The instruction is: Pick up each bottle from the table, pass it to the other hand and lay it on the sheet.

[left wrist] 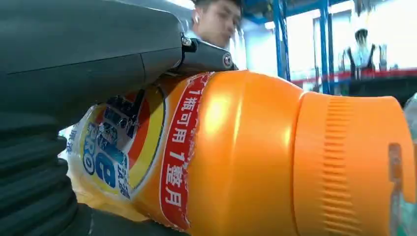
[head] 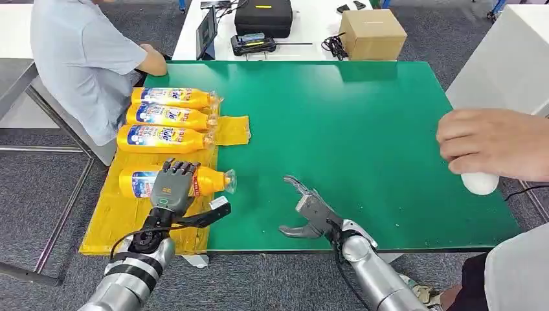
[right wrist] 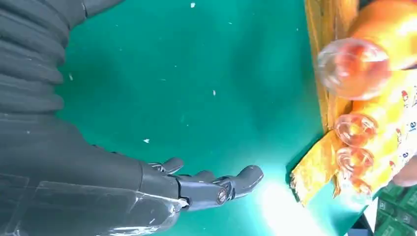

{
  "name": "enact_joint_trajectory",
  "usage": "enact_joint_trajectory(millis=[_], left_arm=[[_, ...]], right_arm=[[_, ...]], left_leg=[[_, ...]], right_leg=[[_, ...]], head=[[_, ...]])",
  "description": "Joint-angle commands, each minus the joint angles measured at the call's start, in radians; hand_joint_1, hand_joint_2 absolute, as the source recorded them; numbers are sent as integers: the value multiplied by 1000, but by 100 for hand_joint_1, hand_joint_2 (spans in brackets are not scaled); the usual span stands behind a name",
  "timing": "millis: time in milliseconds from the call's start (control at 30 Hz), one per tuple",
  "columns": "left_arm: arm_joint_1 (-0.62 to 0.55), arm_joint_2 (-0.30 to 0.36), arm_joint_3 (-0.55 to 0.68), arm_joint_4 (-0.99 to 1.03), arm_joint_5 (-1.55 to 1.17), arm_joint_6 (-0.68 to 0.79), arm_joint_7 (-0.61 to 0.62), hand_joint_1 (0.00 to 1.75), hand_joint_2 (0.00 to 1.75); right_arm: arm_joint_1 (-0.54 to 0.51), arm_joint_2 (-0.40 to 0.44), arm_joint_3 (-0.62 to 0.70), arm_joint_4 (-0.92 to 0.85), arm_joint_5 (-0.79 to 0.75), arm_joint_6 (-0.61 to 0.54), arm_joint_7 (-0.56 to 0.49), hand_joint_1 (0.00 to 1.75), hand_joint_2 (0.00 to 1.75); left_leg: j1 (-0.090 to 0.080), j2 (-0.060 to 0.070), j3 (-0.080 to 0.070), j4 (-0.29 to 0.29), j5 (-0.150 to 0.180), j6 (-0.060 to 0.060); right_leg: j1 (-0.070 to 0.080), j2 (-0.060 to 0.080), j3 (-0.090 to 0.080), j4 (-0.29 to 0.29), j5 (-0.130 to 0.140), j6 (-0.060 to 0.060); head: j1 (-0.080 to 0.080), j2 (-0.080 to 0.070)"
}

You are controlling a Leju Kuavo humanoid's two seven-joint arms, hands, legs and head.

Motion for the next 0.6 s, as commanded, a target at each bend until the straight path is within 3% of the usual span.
enact_joint_trajectory(millis=[33, 67, 100, 367, 600], left_arm=[[-118, 80, -76, 290, 39, -75, 9, 19, 175], [-119, 83, -75, 295, 39, -81, 13, 2, 175], [-122, 84, -72, 309, 47, -104, 11, 0, 175], [-111, 88, -80, 333, 48, -132, 9, 0, 175], [-85, 60, -93, 284, 62, -66, -7, 0, 175]], right_arm=[[26, -32, -33, -97, 3, 19, 1, 0, 175], [25, -32, -34, -99, 4, 19, 2, 0, 175], [23, -31, -35, -101, 5, 22, 5, 0, 175], [25, -33, -46, -90, 7, 19, 6, 0, 175], [41, -33, -70, -72, 9, 10, 2, 0, 175]], left_leg=[[1, 1, 2, 0, -1, -2], [1, 1, 1, 0, -1, -1], [1, 1, 3, 1, -2, -2], [1, 4, 8, -1, -1, -3], [1, 3, 10, -1, -1, -2]], right_leg=[[1, 1, 2, 0, -1, -2], [1, 0, 1, 0, -1, -2], [1, 0, 2, 1, -2, -2], [1, 3, 7, -1, 0, -3], [1, 2, 9, -1, 0, -2]], head=[[-1, 0], [0, 0], [-1, 0], [0, 0], [-1, 0]])
